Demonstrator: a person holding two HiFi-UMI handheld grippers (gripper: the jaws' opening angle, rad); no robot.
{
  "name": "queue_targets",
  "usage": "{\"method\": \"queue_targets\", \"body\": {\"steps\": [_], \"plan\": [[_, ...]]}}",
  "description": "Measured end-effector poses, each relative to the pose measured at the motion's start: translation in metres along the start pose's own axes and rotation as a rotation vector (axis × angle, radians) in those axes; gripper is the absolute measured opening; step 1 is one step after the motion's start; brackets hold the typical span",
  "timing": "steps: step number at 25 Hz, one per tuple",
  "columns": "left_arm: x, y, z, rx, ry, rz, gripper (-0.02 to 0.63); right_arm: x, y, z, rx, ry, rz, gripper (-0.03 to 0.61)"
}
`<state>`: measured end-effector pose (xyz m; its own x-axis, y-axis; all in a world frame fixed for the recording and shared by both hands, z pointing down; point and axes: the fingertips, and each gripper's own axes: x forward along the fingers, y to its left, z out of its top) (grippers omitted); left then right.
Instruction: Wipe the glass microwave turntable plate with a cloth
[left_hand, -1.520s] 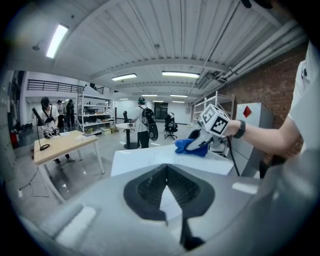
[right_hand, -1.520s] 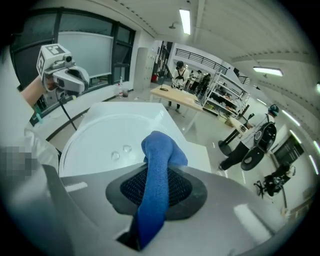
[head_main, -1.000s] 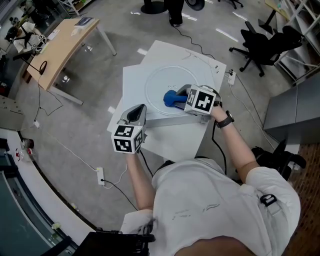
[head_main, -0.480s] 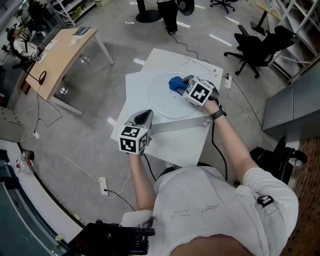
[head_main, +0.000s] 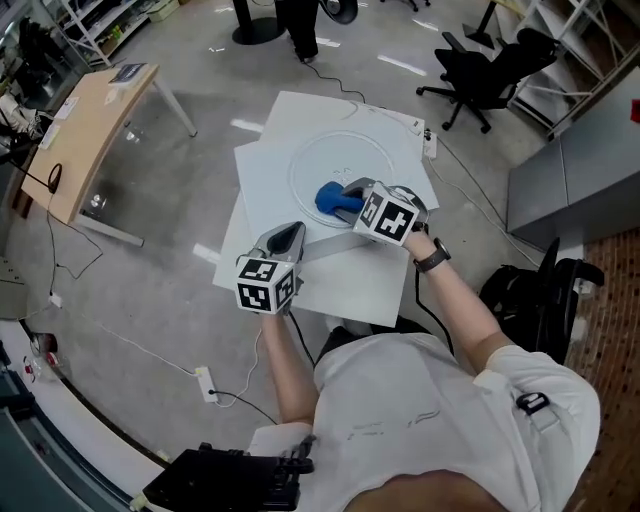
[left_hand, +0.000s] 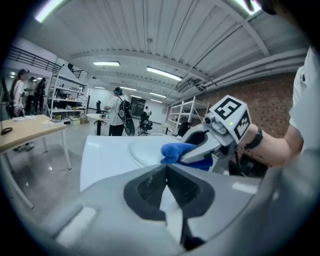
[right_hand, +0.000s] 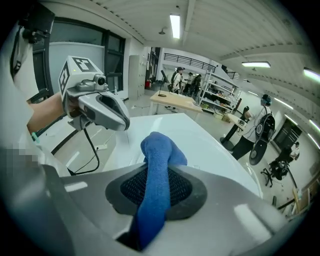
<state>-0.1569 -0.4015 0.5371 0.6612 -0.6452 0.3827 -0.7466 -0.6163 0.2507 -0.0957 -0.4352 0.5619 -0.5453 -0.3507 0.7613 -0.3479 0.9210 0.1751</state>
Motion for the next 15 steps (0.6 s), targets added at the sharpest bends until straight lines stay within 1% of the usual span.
{"method": "queue_targets", "body": {"steps": [2,4,7,9,11,13,15], "plan": [[-0.001,0.0,-0.001,-0.011,-0.009,-0.012,0.003,0.011,-0.001,0.014,-0.007,-0.013,0.011,0.069],[-0.003,-0.001,-0.004,-0.019,-0.016,-0.021,0.004,0.018,-0.014,0.022,-0.016,-0.011,-0.014,0.069],[-0.006,0.001,-0.006,-0.033,-0.033,-0.018,0.003,0.019,-0.056,0.011,0.004,0.033,-0.133,0.069],[-0.009,0.002,-0.008,-0.041,-0.044,-0.01,0.005,0.012,-0.082,-0.009,0.051,0.074,-0.219,0.069],[-0.012,0.001,-0.01,-0.048,-0.055,0.002,0.003,0.002,-0.094,-0.029,0.117,0.089,-0.264,0.069],[-0.019,-0.002,-0.011,-0.051,-0.062,0.016,0.005,-0.008,-0.092,-0.042,0.166,0.066,-0.279,0.067],[-0.028,-0.008,-0.012,-0.05,-0.07,0.034,0.004,-0.022,-0.085,-0.042,0.176,-0.013,-0.302,0.067]]}}
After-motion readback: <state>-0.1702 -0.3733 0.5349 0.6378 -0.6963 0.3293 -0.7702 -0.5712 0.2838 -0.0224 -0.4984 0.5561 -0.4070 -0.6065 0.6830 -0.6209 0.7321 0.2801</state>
